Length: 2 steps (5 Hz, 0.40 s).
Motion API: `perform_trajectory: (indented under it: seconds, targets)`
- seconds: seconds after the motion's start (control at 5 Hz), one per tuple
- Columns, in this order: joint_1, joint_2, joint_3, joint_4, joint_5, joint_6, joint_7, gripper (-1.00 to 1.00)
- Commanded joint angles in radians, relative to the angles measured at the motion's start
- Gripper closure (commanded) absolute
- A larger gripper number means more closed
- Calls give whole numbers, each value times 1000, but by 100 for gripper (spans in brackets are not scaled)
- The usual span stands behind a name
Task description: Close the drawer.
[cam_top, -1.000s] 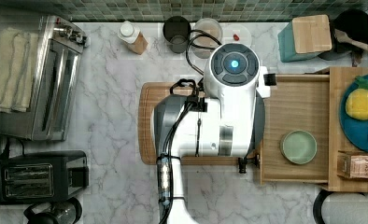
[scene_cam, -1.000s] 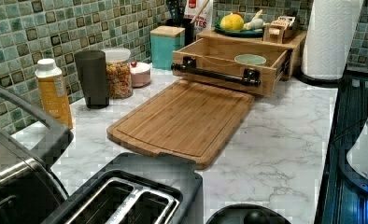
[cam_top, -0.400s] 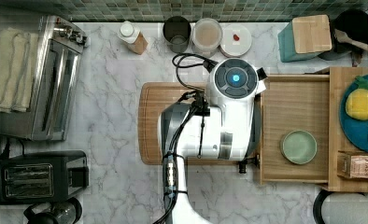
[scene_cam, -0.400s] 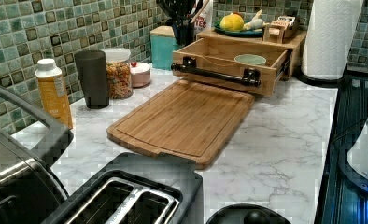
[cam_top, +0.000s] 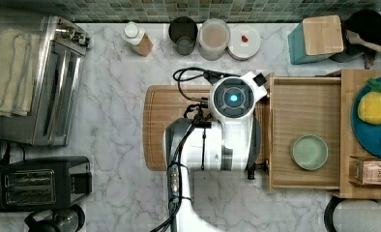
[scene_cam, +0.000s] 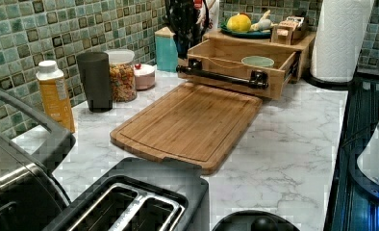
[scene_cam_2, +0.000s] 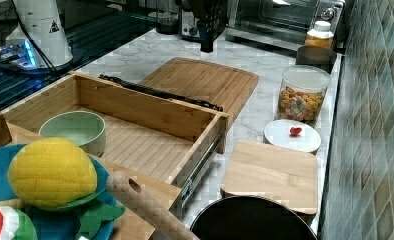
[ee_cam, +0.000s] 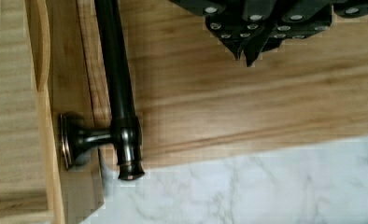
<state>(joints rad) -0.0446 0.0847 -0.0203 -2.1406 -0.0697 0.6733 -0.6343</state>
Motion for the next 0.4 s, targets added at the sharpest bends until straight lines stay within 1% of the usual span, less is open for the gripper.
perform_trajectory:
  seconds: [0.2,0.4]
  targets:
    - [37,81,13,-47,-126,56,64,100]
    - [40,109,-5,-57,-158,76,113,100]
